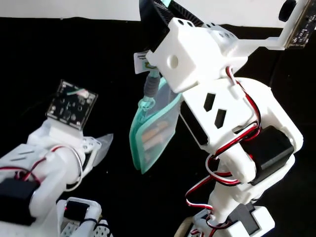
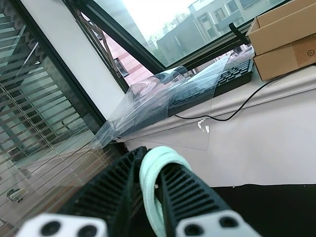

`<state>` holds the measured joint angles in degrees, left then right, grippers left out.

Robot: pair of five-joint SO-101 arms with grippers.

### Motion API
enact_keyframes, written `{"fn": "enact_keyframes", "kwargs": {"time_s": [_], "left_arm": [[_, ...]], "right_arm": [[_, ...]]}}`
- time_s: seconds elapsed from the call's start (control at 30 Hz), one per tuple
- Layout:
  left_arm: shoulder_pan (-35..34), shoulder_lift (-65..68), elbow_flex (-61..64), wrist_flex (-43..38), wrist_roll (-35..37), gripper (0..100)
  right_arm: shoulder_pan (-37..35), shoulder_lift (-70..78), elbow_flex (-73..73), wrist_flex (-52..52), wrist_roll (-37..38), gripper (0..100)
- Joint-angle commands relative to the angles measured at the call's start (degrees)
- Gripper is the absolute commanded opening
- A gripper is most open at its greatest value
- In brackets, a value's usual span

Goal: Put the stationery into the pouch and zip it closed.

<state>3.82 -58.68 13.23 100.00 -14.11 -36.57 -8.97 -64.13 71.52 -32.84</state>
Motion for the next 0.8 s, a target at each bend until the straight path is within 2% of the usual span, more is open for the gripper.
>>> {"fn": "enact_keyframes", "kwargs": {"time_s": [0.0, 0.23, 0.5, 0.77], "left_arm": [[2.68, -0.31, -2.42, 0.44, 2.55, 25], [10.42, -0.31, -2.33, 0.44, 5.54, 25], [11.38, -0.4, -2.86, 0.44, 7.65, 25], [18.33, 0.13, -4.53, 0.0, 7.56, 25]], "right_arm": [[-0.4, -0.04, 0.22, 0.13, 0.35, 0.5], [-0.31, -0.04, 0.22, 0.22, 0.35, 0.5], [-0.31, 0.04, 0.22, 1.71, 0.35, 0.5], [-0.31, 2.24, 0.13, 1.63, 0.35, 0.5]]}}
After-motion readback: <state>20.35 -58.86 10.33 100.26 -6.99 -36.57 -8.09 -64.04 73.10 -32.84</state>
